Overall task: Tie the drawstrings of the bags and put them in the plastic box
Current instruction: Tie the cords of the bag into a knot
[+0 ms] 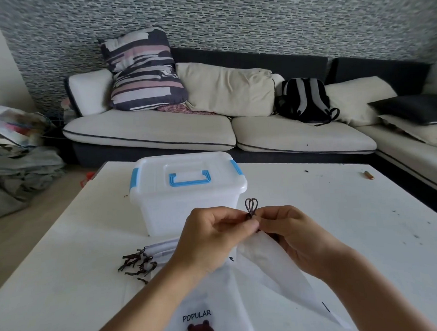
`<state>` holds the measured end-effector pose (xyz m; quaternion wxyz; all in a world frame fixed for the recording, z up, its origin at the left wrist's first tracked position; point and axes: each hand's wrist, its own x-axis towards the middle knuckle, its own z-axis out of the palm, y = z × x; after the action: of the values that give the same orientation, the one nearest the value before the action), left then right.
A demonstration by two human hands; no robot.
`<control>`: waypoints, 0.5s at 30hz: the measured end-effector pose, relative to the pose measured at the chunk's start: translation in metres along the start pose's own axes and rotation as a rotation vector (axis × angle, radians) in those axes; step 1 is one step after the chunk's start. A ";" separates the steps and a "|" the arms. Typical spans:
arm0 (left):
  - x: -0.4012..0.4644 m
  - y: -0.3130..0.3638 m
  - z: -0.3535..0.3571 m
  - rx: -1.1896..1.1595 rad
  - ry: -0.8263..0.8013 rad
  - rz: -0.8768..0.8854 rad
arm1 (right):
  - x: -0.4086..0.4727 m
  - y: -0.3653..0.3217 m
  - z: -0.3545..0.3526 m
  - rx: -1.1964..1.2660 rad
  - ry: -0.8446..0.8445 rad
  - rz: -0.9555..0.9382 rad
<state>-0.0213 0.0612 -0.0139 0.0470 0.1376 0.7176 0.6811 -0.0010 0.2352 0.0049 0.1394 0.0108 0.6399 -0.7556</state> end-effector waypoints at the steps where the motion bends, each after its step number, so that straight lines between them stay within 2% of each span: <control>1: -0.001 0.000 0.001 -0.004 0.002 0.004 | -0.001 -0.001 0.001 -0.028 -0.010 -0.008; 11: 0.002 -0.006 -0.002 -0.005 0.023 -0.138 | -0.006 -0.003 0.003 -0.334 0.105 -0.051; 13: 0.003 -0.007 0.000 -0.013 -0.016 -0.197 | -0.006 -0.003 0.006 -0.391 0.137 -0.062; 15: 0.001 -0.004 0.003 -0.114 -0.083 -0.282 | -0.006 -0.003 0.008 -0.470 0.182 -0.085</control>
<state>-0.0222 0.0643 -0.0184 0.1797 0.0608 0.6874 0.7011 0.0050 0.2293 0.0100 0.0478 0.0192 0.8078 -0.5872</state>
